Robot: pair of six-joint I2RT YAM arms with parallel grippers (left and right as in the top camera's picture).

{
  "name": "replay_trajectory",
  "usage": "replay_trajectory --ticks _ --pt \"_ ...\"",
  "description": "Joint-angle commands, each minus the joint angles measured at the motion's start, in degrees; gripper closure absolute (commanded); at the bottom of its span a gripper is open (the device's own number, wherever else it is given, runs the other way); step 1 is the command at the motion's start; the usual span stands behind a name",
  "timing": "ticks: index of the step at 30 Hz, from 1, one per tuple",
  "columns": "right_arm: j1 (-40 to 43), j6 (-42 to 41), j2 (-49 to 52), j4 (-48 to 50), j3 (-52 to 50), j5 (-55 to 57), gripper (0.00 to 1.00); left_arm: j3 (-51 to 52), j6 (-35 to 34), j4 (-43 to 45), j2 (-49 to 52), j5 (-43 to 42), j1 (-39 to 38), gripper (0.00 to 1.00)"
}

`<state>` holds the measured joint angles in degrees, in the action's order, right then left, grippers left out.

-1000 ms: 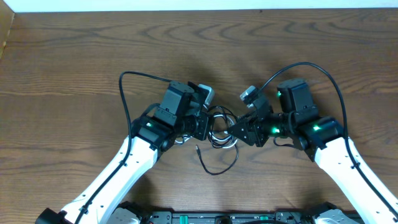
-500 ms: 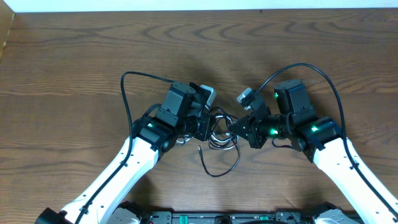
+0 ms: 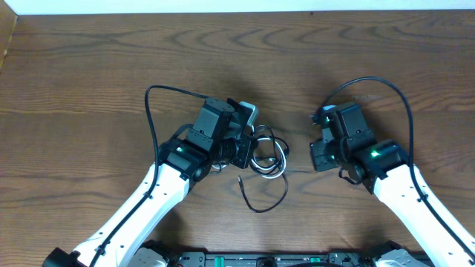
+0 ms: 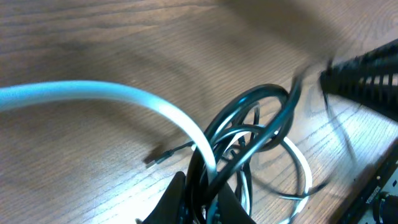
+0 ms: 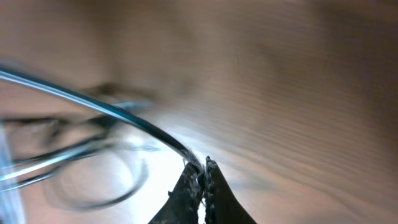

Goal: Untangle cables

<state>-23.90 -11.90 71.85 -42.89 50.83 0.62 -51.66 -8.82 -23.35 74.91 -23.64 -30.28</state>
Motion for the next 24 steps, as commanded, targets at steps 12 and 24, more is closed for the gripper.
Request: replay_trajectory --ticks 12,24 --pt "10.6 -12.6 -0.2 -2.5 0.0 18.2 0.95 0.0 0.0 -1.0 0.3 0.3 0.0 0.92" --pt "11.8 10.0 -0.2 2.9 0.0 -28.6 0.57 0.0 3.9 -0.5 0.3 -8.9 0.0 0.92"
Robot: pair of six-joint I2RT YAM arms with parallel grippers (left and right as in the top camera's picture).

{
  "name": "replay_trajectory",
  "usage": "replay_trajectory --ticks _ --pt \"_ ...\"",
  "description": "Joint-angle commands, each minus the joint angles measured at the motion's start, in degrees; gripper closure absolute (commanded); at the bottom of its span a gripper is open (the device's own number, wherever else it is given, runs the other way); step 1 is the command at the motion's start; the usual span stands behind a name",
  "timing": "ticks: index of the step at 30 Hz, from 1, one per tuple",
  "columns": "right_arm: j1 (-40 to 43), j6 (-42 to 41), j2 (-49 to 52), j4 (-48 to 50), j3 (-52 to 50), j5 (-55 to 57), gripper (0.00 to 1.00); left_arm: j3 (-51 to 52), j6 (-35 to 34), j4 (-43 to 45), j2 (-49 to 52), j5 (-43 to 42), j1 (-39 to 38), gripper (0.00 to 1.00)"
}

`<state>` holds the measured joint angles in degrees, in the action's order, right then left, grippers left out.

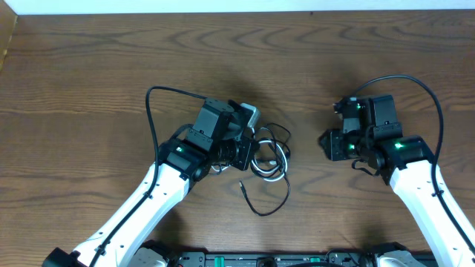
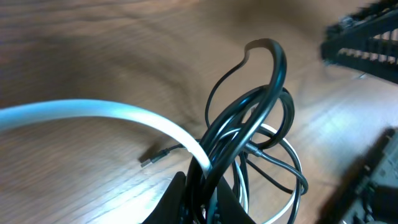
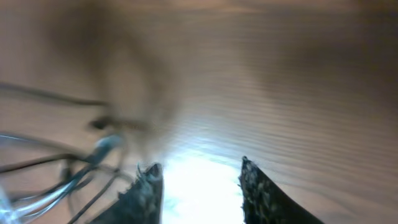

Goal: Untangle cables

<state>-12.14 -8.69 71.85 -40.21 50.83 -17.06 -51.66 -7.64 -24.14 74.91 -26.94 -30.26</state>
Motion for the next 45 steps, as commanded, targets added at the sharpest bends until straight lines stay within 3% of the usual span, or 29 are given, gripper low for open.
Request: replay_trajectory --ticks 1,9,17,29,33,39,41,45 --pt "0.0 7.1 -0.2 0.3 0.0 -10.1 0.54 0.0 2.7 0.9 0.3 -7.4 0.0 0.93" --pt "0.0 7.2 -0.2 1.8 0.0 -8.4 0.52 0.0 2.7 7.6 0.3 -18.9 0.0 0.92" --pt "0.0 7.5 -0.2 4.1 0.0 -8.4 0.54 0.0 2.7 8.0 0.3 -20.5 0.0 0.92" --pt "0.0 6.8 3.9 6.2 0.0 -8.3 0.87 0.0 2.7 12.0 0.2 -32.8 0.0 0.92" --pt "0.0 5.8 6.5 6.1 0.0 -3.3 0.99 0.0 2.7 11.8 0.2 -34.1 0.1 0.92" --pt "0.2 -4.8 9.7 3.4 0.0 23.1 0.97 0.0 2.7 10.6 0.2 -33.9 2.3 0.92" --pt "0.4 -6.7 10.0 3.0 0.0 30.9 0.91 0.0 2.7 9.8 0.2 -33.9 3.5 0.92" --pt "1.2 -6.7 9.8 5.4 0.1 32.9 0.78 0.0 2.7 6.9 0.2 -28.2 4.2 0.92"
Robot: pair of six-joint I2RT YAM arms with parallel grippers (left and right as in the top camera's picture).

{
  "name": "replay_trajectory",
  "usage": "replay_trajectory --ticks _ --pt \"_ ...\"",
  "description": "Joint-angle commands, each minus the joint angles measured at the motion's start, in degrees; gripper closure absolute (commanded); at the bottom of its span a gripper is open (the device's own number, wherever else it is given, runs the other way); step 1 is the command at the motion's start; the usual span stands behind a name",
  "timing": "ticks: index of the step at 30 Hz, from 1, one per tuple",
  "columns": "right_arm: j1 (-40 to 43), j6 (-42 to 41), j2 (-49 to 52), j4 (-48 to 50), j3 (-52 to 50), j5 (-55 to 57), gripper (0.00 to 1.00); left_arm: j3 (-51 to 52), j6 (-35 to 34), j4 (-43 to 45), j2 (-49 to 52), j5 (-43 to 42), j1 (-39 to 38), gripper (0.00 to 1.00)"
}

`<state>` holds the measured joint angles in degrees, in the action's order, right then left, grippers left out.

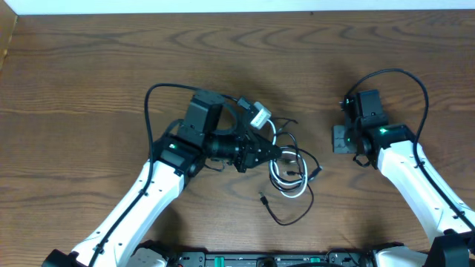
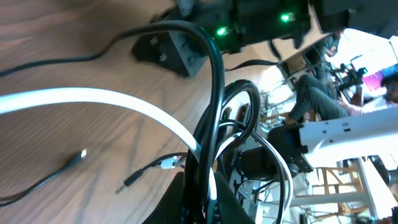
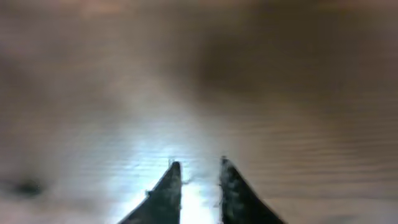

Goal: Untangle cables

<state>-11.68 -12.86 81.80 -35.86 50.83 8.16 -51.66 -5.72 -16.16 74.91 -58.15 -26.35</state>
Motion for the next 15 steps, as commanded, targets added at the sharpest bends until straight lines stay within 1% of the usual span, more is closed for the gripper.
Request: replay_trajectory --ticks 1,3,5,6,7,8,11,13,15 --pt "0.8 -2.3 -0.3 1.7 0.1 4.7 0.75 0.0 0.8 -2.3 0.2 6.5 0.2 0.93" --pt "0.8 0.5 -0.7 2.9 0.1 -4.6 0.71 0.0 0.7 -4.7 0.2 13.8 0.1 0.92" --pt "0.8 5.7 -1.1 4.0 0.1 -17.9 0.65 0.0 0.7 -6.8 0.2 21.3 0.1 0.92" --pt "0.8 8.3 -1.4 4.4 0.1 -26.0 0.62 0.0 0.7 -7.5 0.2 24.1 0.1 0.92" --pt "0.8 9.7 -1.4 4.8 0.1 -31.6 0.61 0.0 0.7 -8.0 0.2 26.1 0.1 0.92" --pt "0.8 11.0 -1.4 5.2 0.1 -38.2 0.59 0.0 0.5 -8.1 0.2 27.4 0.1 0.92" --pt "0.2 14.2 -1.4 6.4 0.1 -55.3 0.54 0.0 0.5 -8.0 0.3 27.7 0.1 0.92" --pt "-0.7 14.9 -1.4 7.5 0.1 -61.9 0.53 0.0 -0.5 -8.0 0.3 27.7 0.1 0.92" --pt "-1.7 15.4 -1.4 8.4 0.1 -65.5 0.52 0.0 -0.8 -8.1 0.3 27.4 0.1 0.92"
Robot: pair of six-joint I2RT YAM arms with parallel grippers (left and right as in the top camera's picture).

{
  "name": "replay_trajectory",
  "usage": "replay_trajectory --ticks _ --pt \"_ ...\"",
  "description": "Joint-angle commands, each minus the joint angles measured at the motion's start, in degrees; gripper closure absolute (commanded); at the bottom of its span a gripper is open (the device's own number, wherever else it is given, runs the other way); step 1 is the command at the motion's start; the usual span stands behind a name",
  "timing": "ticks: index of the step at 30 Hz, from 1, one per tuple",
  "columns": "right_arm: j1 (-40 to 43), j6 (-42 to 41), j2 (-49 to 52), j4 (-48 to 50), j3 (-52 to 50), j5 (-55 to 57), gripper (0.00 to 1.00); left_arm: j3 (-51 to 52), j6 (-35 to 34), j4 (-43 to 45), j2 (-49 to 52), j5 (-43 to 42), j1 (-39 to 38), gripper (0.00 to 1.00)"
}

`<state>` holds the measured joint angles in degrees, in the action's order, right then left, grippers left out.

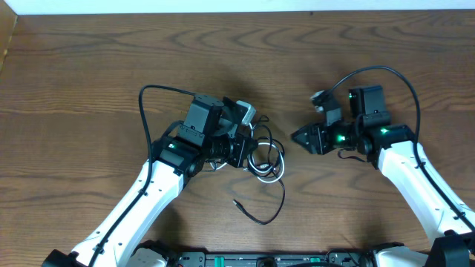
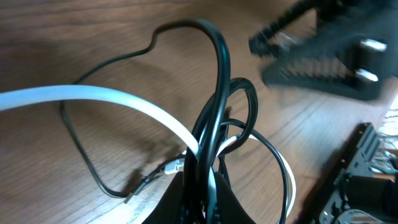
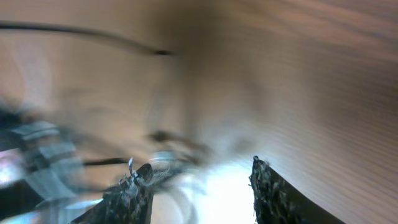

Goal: Untangle cables

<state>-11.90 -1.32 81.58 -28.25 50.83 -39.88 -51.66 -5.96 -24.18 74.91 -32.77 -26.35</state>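
Observation:
A tangle of black and white cables [image 1: 267,157] lies on the wooden table between the arms. My left gripper [image 1: 249,147] is shut on the bundle; in the left wrist view it [image 2: 200,194] pinches several black strands and a thick white cable [image 2: 112,99], with a black loop [image 2: 221,56] standing up. A thin black tail [image 1: 274,206] trails toward the front. My right gripper [image 1: 298,138] points left at the tangle, a short way off it. Its jaws [image 3: 200,180] stand wide open with nothing between them, and the cables ahead are blurred.
The table [image 1: 74,59] stretches wide to the left and back, with its far edge at the top. Each arm's own black supply cable arches beside it, left [image 1: 148,96] and right [image 1: 386,74]. A pale plug [image 1: 247,111] sits at the left wrist.
My left gripper has drawn back to the left with the bundle. My right gripper has swung from facing bare table to facing the tangle, and its jaws have opened from a narrow gap to wide.
At first my left gripper held the bundle while my right was shut on one thin strand. Then the right stood open off to the right, the strand released. Later the left had carried the bundle rightward. Now the left is back and the right faces the tangle, open.

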Motion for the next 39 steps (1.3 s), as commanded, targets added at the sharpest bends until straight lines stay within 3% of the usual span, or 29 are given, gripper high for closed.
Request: replay_trajectory --ticks 1,10,16,21,23,25,30,33,39 --pt "-2.0 3.8 -1.2 1.3 0.1 -18.3 0.52 0.0 -0.6 -0.2 0.3 1.9 0.1 0.92" --pt "-6.3 4.0 -1.2 5.2 0.1 -16.7 0.5 0.0 -3.1 -0.8 0.3 0.8 0.0 0.92" --pt "-7.7 4.0 -1.2 5.3 0.1 -9.6 0.57 0.0 -3.3 0.0 0.3 -3.7 -1.3 0.92" --pt "-8.5 3.9 -1.2 5.3 0.1 -3.1 0.75 0.0 -3.3 1.3 0.3 -7.3 -3.1 0.92" --pt "-8.5 2.9 -1.2 5.4 0.1 0.3 0.9 0.0 -3.3 1.2 0.3 -7.3 -3.9 0.92" --pt "-8.5 -0.6 -1.2 5.3 0.1 6.7 0.94 0.0 -3.3 1.0 0.3 -7.3 -4.5 0.92" --pt "-8.4 -11.1 -1.2 5.0 0.1 24.0 0.94 0.0 -3.3 -0.2 0.3 -7.3 -5.4 0.92" --pt "-8.4 -15.0 -1.2 4.1 0.1 33.1 0.82 0.0 -3.3 -0.7 0.3 -7.3 -5.5 0.92" --pt "-8.3 -22.4 -0.3 -3.0 0.0 57.1 0.68 0.0 -3.3 -0.7 0.3 -7.3 -5.4 0.92"
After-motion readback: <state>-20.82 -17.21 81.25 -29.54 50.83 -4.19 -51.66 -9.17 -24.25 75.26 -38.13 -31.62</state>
